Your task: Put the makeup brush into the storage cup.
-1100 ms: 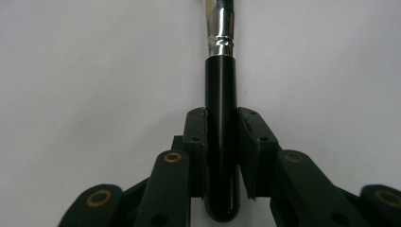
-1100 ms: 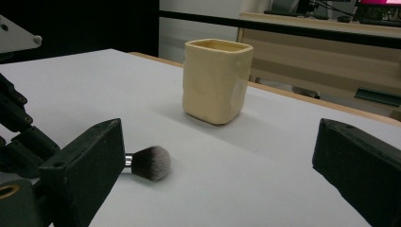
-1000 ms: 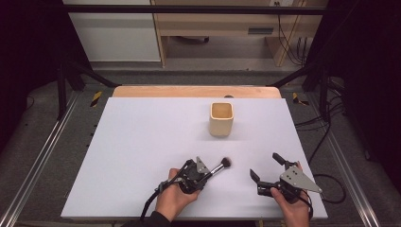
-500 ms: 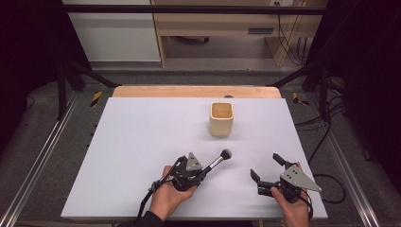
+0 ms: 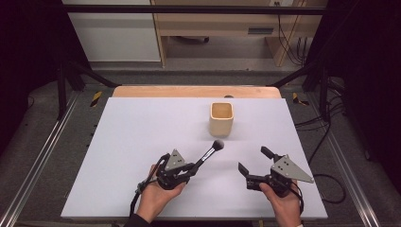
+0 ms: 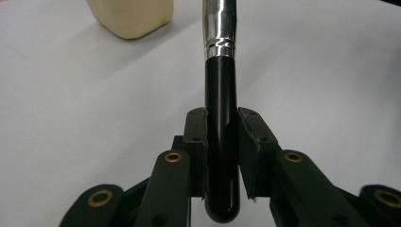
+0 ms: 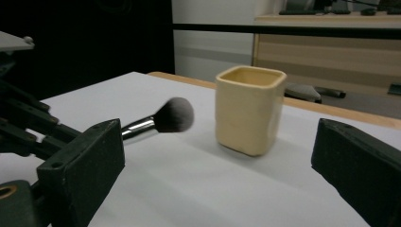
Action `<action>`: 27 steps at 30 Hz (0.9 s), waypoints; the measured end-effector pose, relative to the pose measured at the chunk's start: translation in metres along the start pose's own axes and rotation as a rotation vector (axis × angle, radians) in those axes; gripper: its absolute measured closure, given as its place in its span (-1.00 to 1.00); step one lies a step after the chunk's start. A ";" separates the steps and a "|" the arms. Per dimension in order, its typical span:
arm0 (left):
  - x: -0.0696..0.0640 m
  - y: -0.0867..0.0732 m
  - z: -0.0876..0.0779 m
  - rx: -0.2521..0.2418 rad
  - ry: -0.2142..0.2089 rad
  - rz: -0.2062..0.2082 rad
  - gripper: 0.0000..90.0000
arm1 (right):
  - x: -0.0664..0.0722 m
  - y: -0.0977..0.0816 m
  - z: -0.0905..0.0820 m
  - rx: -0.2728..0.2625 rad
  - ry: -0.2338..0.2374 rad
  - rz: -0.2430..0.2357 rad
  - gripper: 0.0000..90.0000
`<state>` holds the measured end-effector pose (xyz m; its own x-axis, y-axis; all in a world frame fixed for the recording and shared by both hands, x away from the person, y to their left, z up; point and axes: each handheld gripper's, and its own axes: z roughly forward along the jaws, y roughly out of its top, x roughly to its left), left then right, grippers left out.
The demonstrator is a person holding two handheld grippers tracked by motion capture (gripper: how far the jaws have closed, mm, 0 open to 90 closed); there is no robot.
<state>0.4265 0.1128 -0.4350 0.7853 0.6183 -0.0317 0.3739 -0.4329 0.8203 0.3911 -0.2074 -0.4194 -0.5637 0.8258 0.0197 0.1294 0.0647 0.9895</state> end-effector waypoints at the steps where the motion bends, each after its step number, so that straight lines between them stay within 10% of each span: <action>1: 0.000 0.000 0.000 0.000 0.000 0.000 0.65 | 0.000 0.000 0.000 0.000 0.000 0.000 -0.92; 27: 0.000 0.016 -0.017 -0.201 0.025 -0.043 0.65 | 0.023 0.042 0.018 -0.034 0.076 0.046 -0.93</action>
<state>0.4241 0.1173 -0.4125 0.7574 0.6504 -0.0571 0.2991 -0.2679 0.9158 0.3982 -0.1753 -0.3805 -0.6183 0.7824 0.0745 0.1295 0.0079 0.9915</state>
